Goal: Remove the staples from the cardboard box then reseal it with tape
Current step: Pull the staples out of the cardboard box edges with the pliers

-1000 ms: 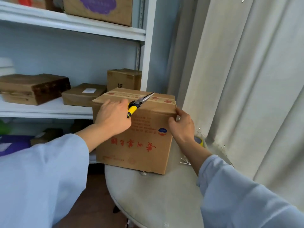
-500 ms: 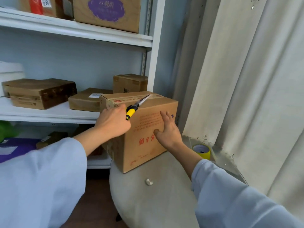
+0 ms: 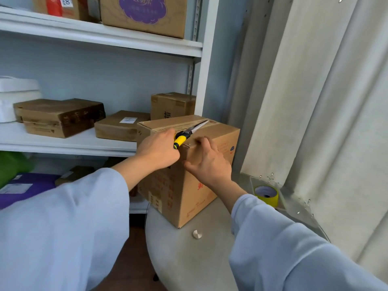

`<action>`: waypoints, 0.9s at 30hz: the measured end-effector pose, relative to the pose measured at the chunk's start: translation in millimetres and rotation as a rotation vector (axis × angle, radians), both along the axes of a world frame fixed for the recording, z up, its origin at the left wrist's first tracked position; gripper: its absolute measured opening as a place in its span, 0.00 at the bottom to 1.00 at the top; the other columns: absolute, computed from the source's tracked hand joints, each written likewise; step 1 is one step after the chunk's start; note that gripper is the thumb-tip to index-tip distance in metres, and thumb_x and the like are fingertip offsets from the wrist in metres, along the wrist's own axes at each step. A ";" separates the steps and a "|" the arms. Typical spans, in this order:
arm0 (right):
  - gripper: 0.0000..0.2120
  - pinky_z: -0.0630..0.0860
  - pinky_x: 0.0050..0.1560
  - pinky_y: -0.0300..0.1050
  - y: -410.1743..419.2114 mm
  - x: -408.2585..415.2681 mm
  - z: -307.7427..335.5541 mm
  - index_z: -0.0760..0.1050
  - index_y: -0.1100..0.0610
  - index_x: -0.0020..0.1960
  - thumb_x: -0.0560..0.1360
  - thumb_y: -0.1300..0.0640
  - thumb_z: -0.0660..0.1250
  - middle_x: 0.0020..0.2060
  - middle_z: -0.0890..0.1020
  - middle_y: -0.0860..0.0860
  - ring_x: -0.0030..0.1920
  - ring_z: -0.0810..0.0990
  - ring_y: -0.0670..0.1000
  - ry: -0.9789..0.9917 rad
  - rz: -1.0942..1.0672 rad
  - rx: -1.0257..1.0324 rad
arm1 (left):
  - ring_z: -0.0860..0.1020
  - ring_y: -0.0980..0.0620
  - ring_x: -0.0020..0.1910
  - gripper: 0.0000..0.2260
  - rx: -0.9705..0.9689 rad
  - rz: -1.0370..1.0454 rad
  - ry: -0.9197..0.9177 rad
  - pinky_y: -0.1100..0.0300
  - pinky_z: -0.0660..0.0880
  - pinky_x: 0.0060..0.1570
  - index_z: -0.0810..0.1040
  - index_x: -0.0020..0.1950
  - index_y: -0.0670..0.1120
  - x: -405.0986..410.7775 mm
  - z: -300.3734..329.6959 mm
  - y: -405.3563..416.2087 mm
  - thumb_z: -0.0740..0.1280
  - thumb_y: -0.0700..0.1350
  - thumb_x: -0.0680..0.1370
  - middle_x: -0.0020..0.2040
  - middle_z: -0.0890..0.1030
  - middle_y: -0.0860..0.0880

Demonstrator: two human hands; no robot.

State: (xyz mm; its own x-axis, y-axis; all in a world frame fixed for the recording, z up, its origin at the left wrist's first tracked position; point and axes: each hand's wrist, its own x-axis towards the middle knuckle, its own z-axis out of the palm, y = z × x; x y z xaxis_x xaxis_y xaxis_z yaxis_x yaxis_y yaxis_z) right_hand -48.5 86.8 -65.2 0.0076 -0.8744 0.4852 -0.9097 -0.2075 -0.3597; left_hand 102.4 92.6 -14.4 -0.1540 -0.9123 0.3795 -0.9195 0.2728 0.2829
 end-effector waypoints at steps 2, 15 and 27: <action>0.33 0.72 0.58 0.52 4.4 -11.7 -1.8 0.61 0.47 0.68 0.68 0.40 0.69 0.71 0.64 0.43 0.64 0.73 0.54 -0.031 0.008 -0.005 | 0.74 0.41 0.43 0.09 -0.058 -0.004 -0.033 0.56 0.66 0.37 0.66 0.53 0.47 -11.3 -0.9 6.9 0.63 0.42 0.75 0.47 0.76 0.45; 0.37 0.76 0.56 0.56 27.5 -67.3 8.0 0.56 0.42 0.70 0.68 0.38 0.71 0.68 0.71 0.47 0.63 0.74 0.56 0.001 -0.043 0.103 | 0.72 0.45 0.58 0.20 -0.126 -0.125 -0.243 0.54 0.71 0.47 0.68 0.65 0.47 -32.9 10.2 14.1 0.65 0.44 0.73 0.59 0.75 0.46; 0.43 0.75 0.61 0.55 26.7 -83.3 -0.9 0.56 0.45 0.72 0.65 0.48 0.78 0.64 0.75 0.53 0.62 0.76 0.57 -0.423 0.041 0.163 | 0.72 0.47 0.37 0.14 -0.225 -0.124 -0.305 0.60 0.63 0.27 0.71 0.60 0.48 -51.5 14.4 21.0 0.64 0.45 0.74 0.37 0.71 0.50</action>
